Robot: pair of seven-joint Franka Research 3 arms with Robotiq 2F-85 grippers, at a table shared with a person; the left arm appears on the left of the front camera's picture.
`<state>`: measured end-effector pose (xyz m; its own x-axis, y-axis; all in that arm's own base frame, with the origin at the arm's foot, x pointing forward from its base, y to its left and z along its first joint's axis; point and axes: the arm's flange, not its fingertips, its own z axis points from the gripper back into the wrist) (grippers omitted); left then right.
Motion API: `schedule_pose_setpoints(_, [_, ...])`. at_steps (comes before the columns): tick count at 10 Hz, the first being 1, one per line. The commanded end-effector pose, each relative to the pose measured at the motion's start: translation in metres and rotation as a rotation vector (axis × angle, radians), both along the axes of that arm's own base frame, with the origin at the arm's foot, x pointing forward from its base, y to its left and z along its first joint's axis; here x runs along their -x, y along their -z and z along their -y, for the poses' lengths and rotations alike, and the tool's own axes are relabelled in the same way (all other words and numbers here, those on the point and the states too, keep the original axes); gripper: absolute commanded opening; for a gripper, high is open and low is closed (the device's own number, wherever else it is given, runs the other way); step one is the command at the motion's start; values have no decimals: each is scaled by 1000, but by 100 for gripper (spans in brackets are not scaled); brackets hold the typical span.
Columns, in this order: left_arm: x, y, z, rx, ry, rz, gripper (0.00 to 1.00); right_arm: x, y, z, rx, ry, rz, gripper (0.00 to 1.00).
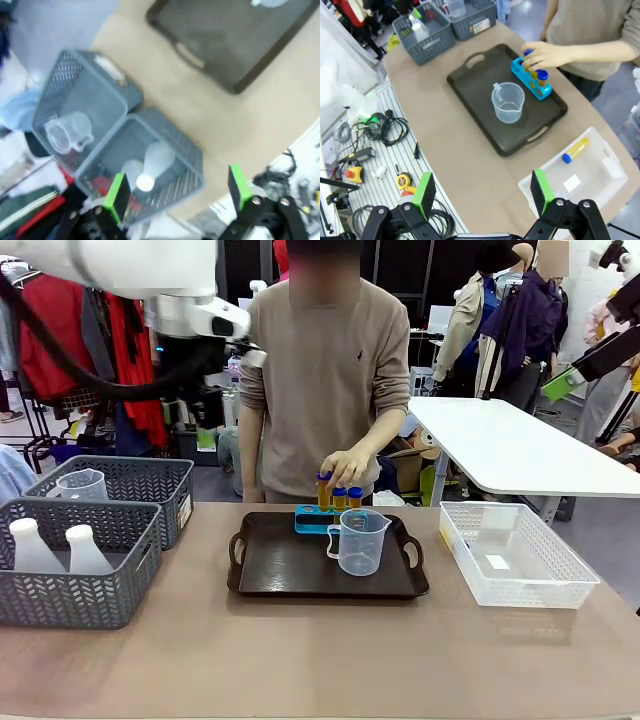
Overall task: Prepare the laboratory tools.
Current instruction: Pick up one Small flask and place it on the Handle tray.
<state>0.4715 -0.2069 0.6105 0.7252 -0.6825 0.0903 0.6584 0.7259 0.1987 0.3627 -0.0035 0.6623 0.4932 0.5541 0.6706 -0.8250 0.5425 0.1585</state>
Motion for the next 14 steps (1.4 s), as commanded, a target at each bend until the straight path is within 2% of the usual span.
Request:
schedule_pose_setpoints(1, [18, 6, -42, 24, -129, 18, 100, -1, -2, -1, -26, -10, 9, 100])
schedule_pose_setpoints(3, [13, 18, -86, 67, -245, -3, 100, -1, -2, -1, -26, -10, 9, 100])
schedule_pose_setpoints(6, [6, 48, -137, 154, -322, -18, 100, -1, -2, -1, -26, -10, 9, 100])
schedule_pose_setpoints(8, [5, 69, -165, 150, -430, -60, 100, -1, -2, -1, -26, -10, 9, 100])
schedule_pose_setpoints(11, [10, 113, -169, 151, -537, -140, 100, -1, -2, -1, -26, -10, 9, 100])
schedule_pose_setpoints(12, [9, 130, -171, 146, -539, -159, 100, -1, -2, -1, -26, -10, 9, 100])
schedule_pose_setpoints(13, [7, 145, -169, 147, -529, -168, 100, -1, -2, -1, -26, -10, 9, 100])
schedule_pose_setpoints(14, [7, 157, -171, 122, -588, -161, 100, -1, -2, -1, -26, -10, 9, 100])
